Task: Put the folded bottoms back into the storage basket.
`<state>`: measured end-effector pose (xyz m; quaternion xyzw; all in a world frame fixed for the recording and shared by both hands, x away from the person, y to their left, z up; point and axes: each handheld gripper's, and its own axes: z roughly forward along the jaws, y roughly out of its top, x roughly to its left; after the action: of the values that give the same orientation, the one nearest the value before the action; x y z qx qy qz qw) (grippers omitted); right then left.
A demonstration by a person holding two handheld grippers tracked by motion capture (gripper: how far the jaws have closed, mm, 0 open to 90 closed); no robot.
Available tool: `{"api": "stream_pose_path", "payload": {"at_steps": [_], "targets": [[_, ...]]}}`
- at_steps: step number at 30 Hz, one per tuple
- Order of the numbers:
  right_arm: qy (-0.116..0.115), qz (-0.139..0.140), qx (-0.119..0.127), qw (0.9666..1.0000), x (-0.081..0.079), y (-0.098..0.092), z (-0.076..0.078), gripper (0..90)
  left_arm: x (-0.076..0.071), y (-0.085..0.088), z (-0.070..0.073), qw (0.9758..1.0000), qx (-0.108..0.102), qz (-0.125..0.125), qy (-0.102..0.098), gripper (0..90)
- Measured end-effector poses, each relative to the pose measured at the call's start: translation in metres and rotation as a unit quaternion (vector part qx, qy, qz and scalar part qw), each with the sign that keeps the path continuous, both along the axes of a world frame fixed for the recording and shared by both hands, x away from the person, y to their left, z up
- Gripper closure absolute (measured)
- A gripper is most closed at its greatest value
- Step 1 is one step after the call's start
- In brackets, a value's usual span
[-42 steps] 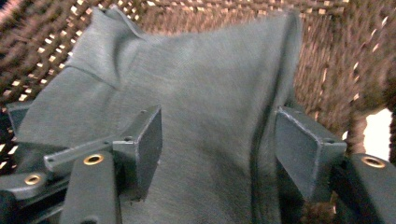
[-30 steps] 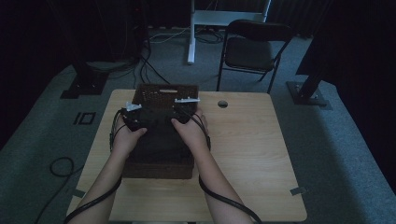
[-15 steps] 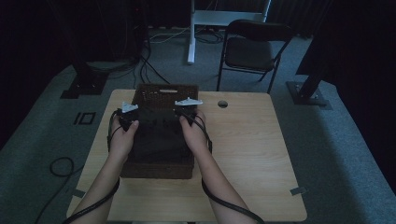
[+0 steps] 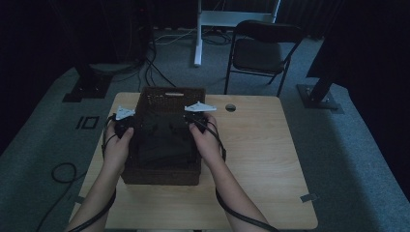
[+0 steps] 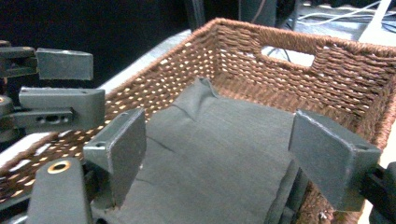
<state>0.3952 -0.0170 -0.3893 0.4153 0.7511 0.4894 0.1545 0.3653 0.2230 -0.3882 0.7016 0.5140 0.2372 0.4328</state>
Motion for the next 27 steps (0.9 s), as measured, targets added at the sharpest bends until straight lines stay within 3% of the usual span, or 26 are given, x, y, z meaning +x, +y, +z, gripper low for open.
{"api": "stream_pose_path", "payload": {"at_steps": [14,16,20,25,27], "targets": [[-0.023,-0.007,-0.004,0.9997,-0.019,-0.043,0.002,17.9,-0.031,0.043,0.007,0.9988,-0.024,0.031,-0.029,14.2],[-0.022,-0.016,0.0,0.9996,-0.021,-0.053,-0.001,18.0,-0.036,0.051,0.007,0.9984,-0.016,0.041,-0.036,14.2],[-0.024,-0.036,-0.001,0.9991,-0.026,-0.072,-0.008,18.0,-0.045,0.066,0.002,0.9974,-0.02,0.057,-0.039,14.2],[-0.032,-0.047,-0.021,0.9981,-0.031,-0.089,-0.017,17.8,-0.052,0.088,-0.013,0.9944,-0.046,0.086,-0.038,14.2],[-0.032,-0.056,-0.019,0.9978,-0.034,-0.099,-0.023,17.8,-0.054,0.092,-0.016,0.9942,-0.046,0.09,-0.037,14.2]]}}
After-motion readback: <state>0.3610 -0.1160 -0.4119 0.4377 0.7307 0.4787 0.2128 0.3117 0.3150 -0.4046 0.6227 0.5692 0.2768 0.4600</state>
